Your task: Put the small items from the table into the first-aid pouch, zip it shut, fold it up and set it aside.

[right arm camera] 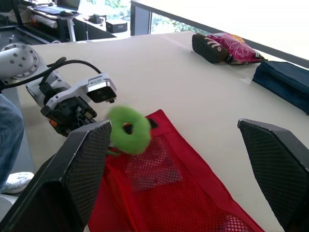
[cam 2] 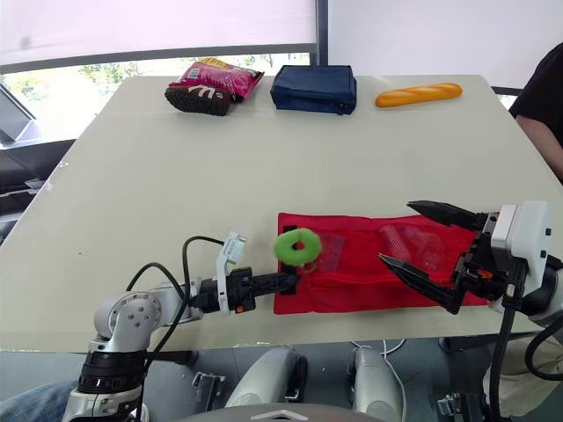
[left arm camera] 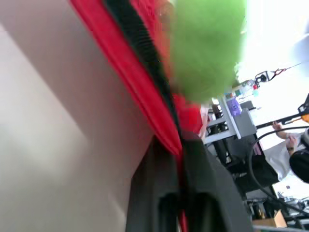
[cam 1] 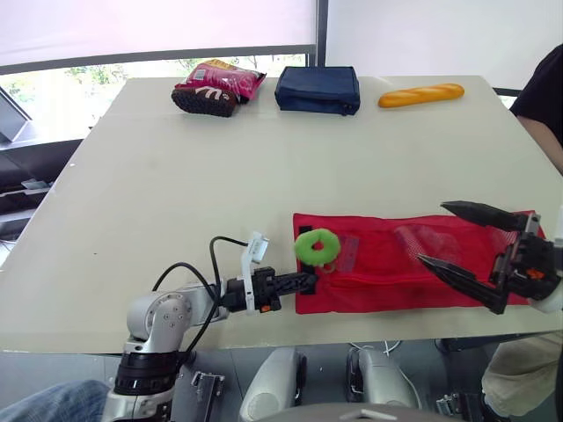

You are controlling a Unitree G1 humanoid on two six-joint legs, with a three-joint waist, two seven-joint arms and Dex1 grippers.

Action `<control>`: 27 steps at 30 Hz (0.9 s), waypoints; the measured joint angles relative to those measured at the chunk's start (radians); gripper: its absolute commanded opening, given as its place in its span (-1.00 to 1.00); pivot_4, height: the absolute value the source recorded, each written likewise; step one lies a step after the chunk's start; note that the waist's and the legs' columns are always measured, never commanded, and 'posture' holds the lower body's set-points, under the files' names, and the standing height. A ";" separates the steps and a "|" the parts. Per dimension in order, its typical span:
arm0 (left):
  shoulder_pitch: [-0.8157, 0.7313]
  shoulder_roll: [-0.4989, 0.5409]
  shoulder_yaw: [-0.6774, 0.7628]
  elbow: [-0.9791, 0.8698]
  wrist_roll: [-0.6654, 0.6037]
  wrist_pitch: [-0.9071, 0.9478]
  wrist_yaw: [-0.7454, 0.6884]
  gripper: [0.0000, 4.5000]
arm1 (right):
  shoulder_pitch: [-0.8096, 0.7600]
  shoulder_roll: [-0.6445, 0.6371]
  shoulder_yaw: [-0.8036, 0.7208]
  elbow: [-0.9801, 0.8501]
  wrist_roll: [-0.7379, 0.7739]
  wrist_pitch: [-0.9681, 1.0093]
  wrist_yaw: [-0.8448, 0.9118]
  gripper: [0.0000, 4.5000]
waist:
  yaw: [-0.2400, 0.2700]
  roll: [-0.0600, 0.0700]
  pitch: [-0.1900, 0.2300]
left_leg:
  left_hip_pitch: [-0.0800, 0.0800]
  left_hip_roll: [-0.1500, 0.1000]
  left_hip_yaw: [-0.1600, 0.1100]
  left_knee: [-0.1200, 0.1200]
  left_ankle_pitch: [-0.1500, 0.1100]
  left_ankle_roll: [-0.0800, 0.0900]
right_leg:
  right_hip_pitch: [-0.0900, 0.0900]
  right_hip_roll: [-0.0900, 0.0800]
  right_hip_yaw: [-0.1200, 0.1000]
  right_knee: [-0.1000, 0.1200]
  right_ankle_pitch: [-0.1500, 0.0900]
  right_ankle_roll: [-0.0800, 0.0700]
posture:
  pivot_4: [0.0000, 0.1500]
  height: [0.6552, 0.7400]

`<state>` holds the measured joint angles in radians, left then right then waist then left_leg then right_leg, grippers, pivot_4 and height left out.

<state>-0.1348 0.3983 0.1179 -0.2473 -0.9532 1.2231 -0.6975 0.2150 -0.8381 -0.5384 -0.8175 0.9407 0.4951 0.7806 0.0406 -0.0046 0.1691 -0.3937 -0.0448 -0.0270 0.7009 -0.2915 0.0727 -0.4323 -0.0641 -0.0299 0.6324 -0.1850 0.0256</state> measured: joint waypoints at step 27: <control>-0.038 -0.029 0.037 0.040 -0.058 -0.035 0.061 -0.97 | -0.657 0.235 0.746 0.289 -0.237 0.360 -0.320 1.00 | -0.003 -0.001 0.001 | -0.002 -0.002 -0.001 0.000 0.003 -0.005 | -0.002 -0.001 0.000 -0.001 0.001 -0.001 | 1.00 0.99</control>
<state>-0.1733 0.3696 0.1544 -0.2074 -1.0108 1.1885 -0.6370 -0.4416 -0.6031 0.2080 -0.5288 0.7041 0.8549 0.4610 0.0375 -0.0055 0.1697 -0.3960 -0.0469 -0.0278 0.7007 -0.2886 0.0677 -0.4341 -0.0650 -0.0304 0.6318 -0.1844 0.0243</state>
